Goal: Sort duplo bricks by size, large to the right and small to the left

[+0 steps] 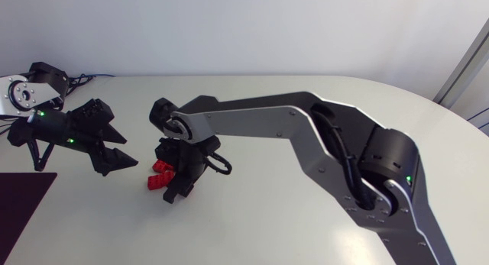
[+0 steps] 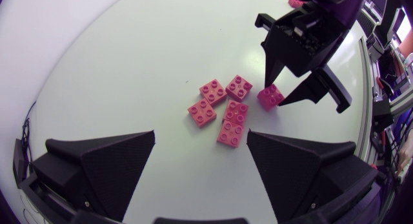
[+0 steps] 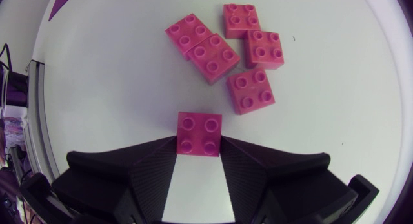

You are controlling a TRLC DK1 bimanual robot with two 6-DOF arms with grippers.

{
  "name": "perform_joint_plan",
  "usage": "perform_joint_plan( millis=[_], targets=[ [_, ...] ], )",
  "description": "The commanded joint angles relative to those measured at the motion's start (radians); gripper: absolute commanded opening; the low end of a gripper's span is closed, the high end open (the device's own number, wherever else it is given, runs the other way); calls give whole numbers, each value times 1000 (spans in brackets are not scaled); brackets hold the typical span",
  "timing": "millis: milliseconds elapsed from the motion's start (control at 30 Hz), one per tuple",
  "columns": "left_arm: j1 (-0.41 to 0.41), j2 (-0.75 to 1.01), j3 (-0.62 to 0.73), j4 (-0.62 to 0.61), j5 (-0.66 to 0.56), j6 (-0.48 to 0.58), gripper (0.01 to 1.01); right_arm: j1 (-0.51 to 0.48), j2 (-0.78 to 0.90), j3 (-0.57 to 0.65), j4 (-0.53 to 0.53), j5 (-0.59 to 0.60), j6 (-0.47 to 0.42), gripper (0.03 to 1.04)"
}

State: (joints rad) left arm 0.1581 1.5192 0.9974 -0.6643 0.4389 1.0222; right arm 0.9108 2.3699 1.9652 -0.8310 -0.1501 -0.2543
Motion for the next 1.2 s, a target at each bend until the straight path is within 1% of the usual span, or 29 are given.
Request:
perform_joint_plan(
  millis=[0,67,133,167,267,400,567,767,1000,1167],
  targets=[
    [11,-30,-34,12,9,-25,990,5,34,15,-16,-5,-13,649],
    [12,-33,-36,17,9,-42,990,3,28,11,-17,-5,-14,761],
    [11,-40,-37,20,9,-62,990,-4,9,0,-17,-3,-14,908],
    [11,-45,-40,26,9,-77,990,-9,-5,-12,-14,-3,-14,941],
    [3,-71,-57,48,9,-117,990,-33,-72,-80,12,6,-14,956],
    [-20,-128,-92,94,8,-183,990,-79,-192,-201,64,34,-13,987],
    [-43,-185,-125,163,-22,-317,990,-155,-348,-382,162,89,-11,990],
    [-66,-241,-171,235,-85,-439,990,-267,-551,-628,283,127,-7,990],
    [-84,-320,-198,244,-117,-534,990,-401,-798,-884,382,147,6,990],
    [-132,-383,-256,246,-184,-556,990,-489,-959,-1039,420,159,1,990]
  ],
)
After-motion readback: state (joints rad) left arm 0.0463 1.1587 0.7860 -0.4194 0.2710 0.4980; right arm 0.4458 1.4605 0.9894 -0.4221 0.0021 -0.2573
